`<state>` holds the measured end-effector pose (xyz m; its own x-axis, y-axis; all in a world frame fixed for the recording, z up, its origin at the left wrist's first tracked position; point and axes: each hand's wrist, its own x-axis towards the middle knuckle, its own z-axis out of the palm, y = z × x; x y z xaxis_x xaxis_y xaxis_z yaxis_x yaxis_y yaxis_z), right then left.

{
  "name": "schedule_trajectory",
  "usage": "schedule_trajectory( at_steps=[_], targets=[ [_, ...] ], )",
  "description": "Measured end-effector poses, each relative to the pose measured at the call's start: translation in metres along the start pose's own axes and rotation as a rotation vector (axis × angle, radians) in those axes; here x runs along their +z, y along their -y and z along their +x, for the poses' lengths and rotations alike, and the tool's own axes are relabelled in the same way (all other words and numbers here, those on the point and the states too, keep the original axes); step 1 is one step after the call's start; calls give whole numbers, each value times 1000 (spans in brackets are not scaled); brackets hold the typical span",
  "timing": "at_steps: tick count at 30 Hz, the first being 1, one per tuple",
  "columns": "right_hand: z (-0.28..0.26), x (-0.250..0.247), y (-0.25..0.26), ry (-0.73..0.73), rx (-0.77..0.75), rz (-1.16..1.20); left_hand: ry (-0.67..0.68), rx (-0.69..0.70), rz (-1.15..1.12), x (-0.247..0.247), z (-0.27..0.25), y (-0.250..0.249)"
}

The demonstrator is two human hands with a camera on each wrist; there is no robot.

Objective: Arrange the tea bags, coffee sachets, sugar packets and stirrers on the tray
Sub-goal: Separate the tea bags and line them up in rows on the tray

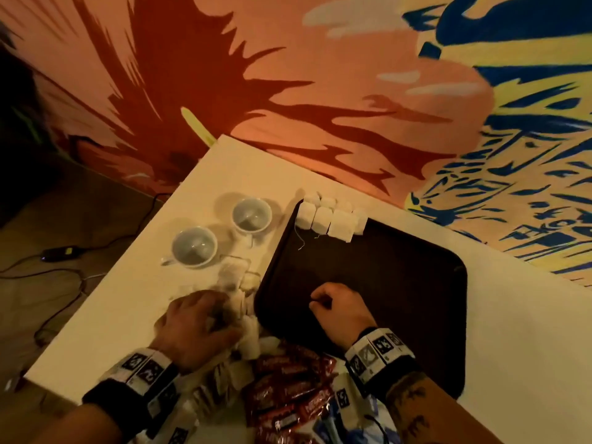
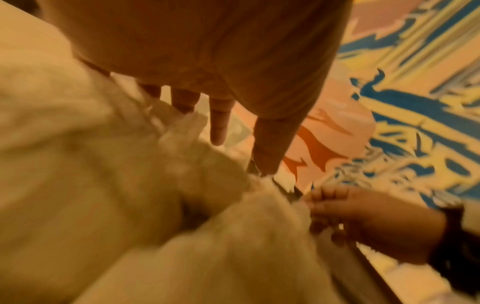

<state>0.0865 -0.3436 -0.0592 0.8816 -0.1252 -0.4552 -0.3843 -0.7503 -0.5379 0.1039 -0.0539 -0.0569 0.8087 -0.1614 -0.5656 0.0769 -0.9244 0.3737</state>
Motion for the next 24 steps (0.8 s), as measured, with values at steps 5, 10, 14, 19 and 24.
schedule_trajectory(
  at_steps=[5, 10, 14, 19, 24],
  targets=[
    [-19, 8, 3, 14, -47, 11, -40, 67, 239, 27, -6, 3],
    [-28, 8, 8, 34, -47, 29, -137, 196, 167, 26, 8, 8],
    [-31, 6, 12, 62, -53, 34, -127, 189, -34, 10, 16, 5],
    [-34, 5, 20, 89, -84, 58, -321, 186, -220, -12, 4, -11],
    [-35, 3, 27, 101, -108, 115, -415, 199, -405, -29, -5, -26]
  ],
)
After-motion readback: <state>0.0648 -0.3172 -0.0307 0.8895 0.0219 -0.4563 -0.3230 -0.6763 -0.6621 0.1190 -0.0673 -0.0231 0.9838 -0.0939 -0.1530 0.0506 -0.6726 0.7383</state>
